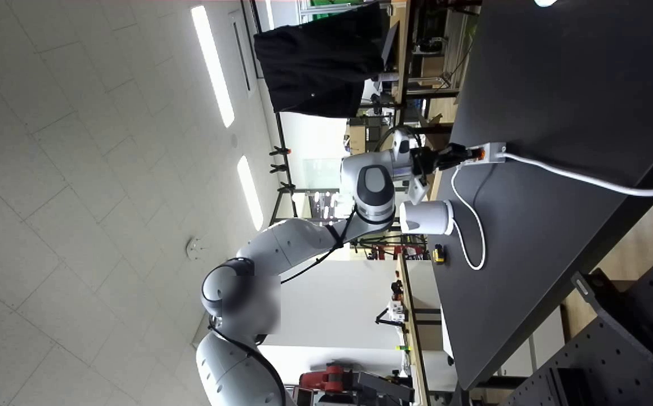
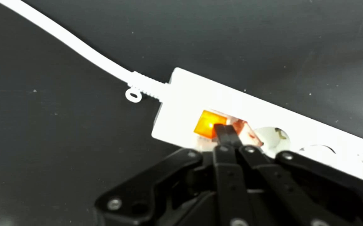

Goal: Turn on the extension cable

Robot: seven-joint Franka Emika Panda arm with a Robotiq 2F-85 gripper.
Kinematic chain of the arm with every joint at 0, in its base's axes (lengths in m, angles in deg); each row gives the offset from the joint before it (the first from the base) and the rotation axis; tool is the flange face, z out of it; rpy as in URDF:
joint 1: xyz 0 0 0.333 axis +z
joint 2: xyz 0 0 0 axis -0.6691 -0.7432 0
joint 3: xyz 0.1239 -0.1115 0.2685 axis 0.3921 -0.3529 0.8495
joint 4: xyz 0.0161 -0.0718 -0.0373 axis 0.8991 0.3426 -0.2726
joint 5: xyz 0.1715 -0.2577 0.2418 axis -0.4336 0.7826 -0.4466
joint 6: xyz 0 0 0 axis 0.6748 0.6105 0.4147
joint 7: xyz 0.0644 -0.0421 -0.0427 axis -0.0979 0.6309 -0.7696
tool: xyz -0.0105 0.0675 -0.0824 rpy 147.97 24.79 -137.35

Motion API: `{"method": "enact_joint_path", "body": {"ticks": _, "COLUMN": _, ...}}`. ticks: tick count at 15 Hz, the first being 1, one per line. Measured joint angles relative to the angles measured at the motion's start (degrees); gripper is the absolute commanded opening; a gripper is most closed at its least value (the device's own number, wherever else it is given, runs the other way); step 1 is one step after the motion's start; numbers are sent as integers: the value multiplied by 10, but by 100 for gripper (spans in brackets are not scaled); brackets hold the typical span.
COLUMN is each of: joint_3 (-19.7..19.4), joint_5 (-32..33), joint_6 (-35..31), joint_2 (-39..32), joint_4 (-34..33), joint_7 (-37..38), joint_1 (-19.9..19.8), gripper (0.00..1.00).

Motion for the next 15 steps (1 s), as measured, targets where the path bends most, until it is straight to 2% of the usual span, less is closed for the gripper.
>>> {"method": "enact_joint_path", "body": {"ticks": 3, "joint_3": -41, "joint_5": 25, "joint_6": -50, "joint_2": 2, "joint_4": 34, "joint_7": 35, "joint_1": 52, "gripper": 0}}
{"method": "enact_joint_path", "body": {"ticks": 7, "joint_3": -84, "joint_5": 35, "joint_6": -53, "joint_2": 1, "joint_4": 57, "joint_7": 62, "joint_1": 106, "gripper": 0}}
{"method": "enact_joint_path", "body": {"ticks": 15, "joint_3": -91, "joint_5": 33, "joint_6": -6, "joint_2": 5, "joint_4": 51, "joint_7": 79, "joint_1": 111, "gripper": 0}}
